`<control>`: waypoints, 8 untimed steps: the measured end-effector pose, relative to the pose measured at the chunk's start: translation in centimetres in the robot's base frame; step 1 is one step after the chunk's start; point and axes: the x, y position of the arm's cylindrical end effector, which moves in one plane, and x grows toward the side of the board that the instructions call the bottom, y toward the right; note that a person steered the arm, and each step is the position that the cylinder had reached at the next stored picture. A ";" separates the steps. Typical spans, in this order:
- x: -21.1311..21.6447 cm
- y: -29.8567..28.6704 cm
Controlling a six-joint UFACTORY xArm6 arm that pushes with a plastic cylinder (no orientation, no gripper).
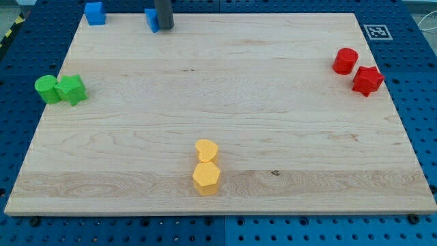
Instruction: Move the blue triangle a bit left
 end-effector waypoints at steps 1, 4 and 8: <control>0.0 -1.7; -2.9 0.7; -3.8 -2.1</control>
